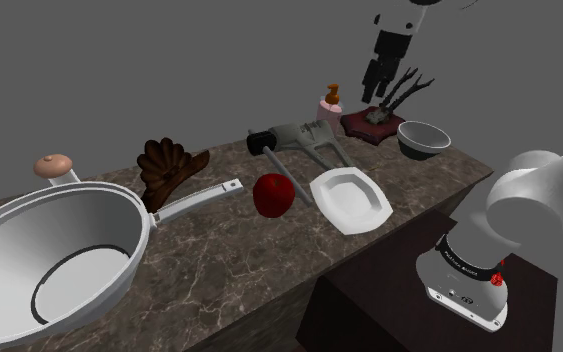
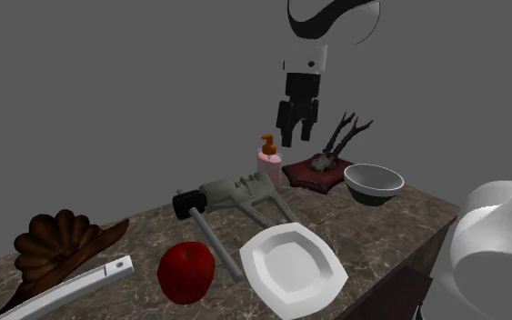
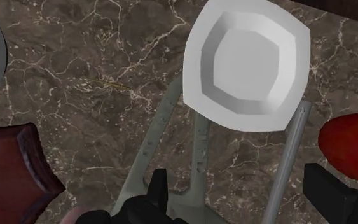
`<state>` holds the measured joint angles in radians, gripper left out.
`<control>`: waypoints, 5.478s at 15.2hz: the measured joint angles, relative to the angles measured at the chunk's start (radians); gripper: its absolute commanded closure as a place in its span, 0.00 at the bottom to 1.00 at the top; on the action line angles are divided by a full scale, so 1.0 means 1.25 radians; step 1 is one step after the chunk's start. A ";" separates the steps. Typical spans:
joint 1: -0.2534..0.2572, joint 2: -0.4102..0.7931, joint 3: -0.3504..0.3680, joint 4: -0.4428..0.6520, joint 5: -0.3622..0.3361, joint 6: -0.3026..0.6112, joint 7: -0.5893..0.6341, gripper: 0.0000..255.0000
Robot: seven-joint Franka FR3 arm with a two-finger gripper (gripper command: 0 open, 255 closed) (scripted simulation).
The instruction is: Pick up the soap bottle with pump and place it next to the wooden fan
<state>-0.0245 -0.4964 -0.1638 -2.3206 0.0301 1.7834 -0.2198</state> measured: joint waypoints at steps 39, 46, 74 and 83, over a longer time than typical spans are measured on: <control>-0.112 0.740 -0.122 0.451 0.134 0.300 -0.309 0.00; -0.112 0.740 -0.122 0.451 0.134 0.299 -0.309 1.00; -0.106 0.655 -0.139 0.584 0.094 0.088 -0.277 1.00; -0.110 0.648 -0.142 0.670 0.089 -0.005 -0.271 1.00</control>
<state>-0.1619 0.3133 -0.3408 -1.4828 0.1415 1.7765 -0.5582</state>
